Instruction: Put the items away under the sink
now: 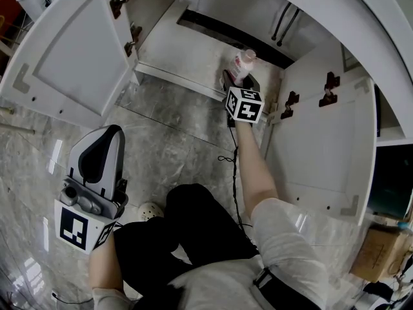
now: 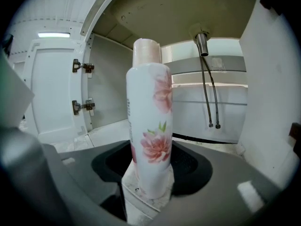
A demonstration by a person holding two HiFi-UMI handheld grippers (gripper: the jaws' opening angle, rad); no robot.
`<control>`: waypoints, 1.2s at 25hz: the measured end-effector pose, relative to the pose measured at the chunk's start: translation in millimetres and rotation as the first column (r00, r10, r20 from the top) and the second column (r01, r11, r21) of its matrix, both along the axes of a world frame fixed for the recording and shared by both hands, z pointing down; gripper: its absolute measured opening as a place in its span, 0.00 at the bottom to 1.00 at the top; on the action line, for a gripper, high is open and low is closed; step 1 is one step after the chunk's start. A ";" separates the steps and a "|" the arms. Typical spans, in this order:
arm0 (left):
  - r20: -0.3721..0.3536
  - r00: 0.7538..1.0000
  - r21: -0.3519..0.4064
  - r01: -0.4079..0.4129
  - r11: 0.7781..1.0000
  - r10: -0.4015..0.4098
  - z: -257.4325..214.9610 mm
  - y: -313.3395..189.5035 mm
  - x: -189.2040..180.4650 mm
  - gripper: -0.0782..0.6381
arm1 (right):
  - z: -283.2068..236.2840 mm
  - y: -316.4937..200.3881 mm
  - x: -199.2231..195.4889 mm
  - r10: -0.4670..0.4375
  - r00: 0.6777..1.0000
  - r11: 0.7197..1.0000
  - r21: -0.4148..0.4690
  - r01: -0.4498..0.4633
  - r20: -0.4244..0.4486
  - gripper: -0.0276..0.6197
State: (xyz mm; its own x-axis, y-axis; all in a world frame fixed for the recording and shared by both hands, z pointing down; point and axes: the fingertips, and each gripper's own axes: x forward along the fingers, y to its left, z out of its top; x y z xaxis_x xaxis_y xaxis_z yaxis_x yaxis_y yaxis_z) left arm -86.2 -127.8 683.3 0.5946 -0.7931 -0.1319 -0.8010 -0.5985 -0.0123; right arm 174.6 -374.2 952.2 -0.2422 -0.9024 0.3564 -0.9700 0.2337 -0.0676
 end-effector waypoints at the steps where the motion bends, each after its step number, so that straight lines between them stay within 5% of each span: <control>1: 0.000 1.000 0.001 0.000 1.000 0.000 -0.3 0.3 0.3 0.12 | -1.2 0.3 0.0 -0.001 1.000 1.000 0.000 0.001 -0.003 0.44; 14: 0.015 1.000 0.006 -0.014 1.000 0.013 0.1 0.5 10.1 0.12 | -39.2 40.2 7.1 -0.004 0.998 0.995 0.100 -0.002 0.064 0.42; 18: 0.012 1.000 0.007 -0.013 1.000 0.013 -0.9 -1.9 13.0 0.12 | -54.2 57.2 0.7 -0.041 0.998 0.990 0.140 0.033 0.056 0.32; 23: 0.006 1.000 0.012 -0.013 1.000 0.013 -1.6 -4.7 14.2 0.12 | -71.9 74.6 -10.7 -0.084 0.992 0.980 0.189 0.065 0.091 0.06; 30: 0.003 1.000 0.012 0.002 1.000 -0.002 2.0 -6.1 4.5 0.12 | -93.2 94.4 -37.1 -0.132 0.984 0.964 0.246 0.099 0.121 0.06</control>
State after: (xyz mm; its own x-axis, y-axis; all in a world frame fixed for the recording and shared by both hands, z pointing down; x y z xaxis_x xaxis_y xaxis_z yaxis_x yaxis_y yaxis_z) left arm -81.7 -133.9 685.3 0.5939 -0.7924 -0.1393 -0.8019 -0.5971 -0.0222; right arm 137.4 -279.8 859.0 -0.3810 -0.9200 0.0917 -0.9210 0.3690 -0.1247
